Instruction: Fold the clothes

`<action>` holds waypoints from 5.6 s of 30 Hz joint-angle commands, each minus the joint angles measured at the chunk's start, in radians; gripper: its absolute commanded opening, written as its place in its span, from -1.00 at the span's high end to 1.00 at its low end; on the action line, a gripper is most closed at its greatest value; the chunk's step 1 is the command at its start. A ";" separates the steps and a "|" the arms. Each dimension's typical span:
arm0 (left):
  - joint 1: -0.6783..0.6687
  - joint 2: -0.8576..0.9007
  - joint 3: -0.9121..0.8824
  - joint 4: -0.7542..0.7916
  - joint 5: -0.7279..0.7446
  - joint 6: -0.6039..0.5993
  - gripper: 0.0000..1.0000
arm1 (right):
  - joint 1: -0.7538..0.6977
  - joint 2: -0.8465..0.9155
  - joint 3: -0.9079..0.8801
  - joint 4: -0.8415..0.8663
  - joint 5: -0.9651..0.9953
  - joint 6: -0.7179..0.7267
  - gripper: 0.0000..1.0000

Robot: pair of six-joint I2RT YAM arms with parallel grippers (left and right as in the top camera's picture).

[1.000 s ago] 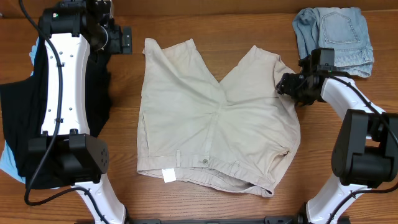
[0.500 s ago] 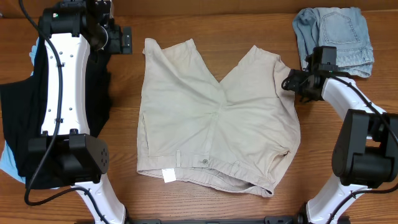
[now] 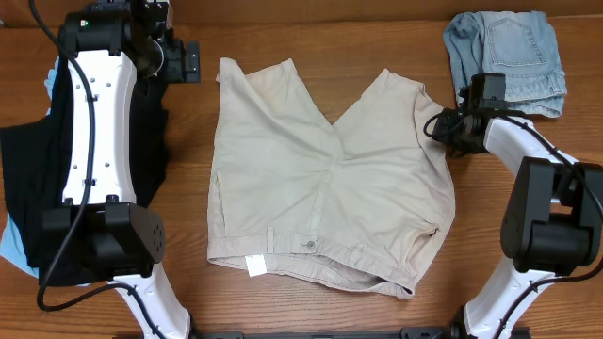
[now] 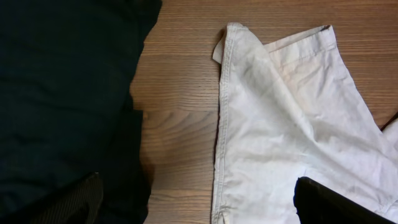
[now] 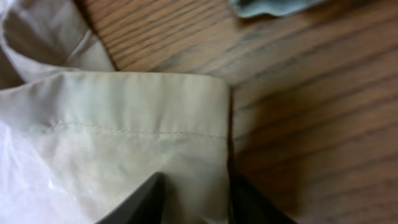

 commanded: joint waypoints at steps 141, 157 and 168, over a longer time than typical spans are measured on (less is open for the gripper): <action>0.001 0.526 0.108 0.316 0.340 0.094 0.92 | 0.027 -0.228 0.400 -0.614 -0.141 -0.057 -1.00; 0.046 0.529 0.452 -0.197 0.268 0.166 0.74 | 0.027 -0.228 0.400 -0.612 -0.142 -0.057 -1.00; -0.010 0.526 0.535 -0.225 0.519 0.176 0.25 | 0.027 -0.228 0.400 -0.609 -0.142 -0.057 -1.00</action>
